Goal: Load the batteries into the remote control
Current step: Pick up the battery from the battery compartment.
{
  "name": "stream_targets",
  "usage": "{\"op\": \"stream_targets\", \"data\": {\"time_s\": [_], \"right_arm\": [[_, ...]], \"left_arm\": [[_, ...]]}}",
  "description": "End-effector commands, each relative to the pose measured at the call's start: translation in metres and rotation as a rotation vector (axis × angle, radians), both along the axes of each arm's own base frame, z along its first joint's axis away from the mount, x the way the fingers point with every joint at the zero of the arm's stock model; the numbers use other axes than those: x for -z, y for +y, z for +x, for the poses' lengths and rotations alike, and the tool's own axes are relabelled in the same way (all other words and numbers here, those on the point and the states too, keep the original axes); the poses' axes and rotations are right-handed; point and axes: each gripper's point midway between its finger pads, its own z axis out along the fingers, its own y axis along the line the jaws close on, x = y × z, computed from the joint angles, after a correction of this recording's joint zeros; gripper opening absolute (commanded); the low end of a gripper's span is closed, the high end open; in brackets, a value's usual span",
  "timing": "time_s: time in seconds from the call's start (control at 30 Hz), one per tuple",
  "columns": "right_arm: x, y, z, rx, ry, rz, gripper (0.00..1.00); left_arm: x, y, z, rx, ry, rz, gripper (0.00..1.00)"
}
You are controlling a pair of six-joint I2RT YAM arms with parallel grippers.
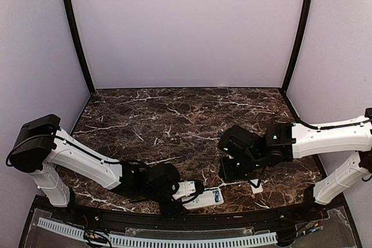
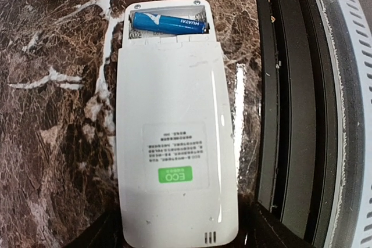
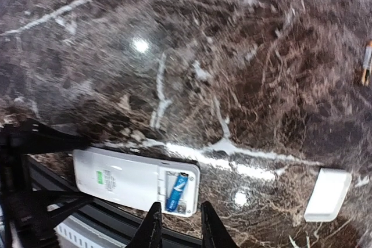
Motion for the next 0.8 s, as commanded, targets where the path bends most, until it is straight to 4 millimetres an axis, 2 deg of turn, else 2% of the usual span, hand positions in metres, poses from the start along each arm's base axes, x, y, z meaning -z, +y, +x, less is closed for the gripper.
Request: {"op": "stream_targets", "data": {"time_s": [0.0, 0.23, 0.47, 0.57, 0.77], "right_arm": [[0.023, -0.001, -0.024, 0.117, 0.205, -0.112, 0.21], [0.046, 0.027, -0.037, 0.069, 0.301, -0.165, 0.18], [0.064, 0.016, -0.055, 0.114, 0.378, -0.217, 0.20], [0.073, 0.016, -0.056, 0.128, 0.389, -0.222, 0.21], [0.084, 0.007, -0.052, 0.142, 0.368, -0.303, 0.15]], "left_arm": [[0.007, 0.019, -0.004, -0.014, 0.020, 0.041, 0.72], [0.010, 0.018, -0.005, -0.010, 0.026, 0.046, 0.71], [0.014, 0.023, -0.007, -0.010, 0.031, 0.062, 0.69], [0.015, 0.024, -0.008, -0.004, 0.035, 0.063, 0.69], [0.015, 0.024, -0.008, -0.004, 0.036, 0.060, 0.69]]}}
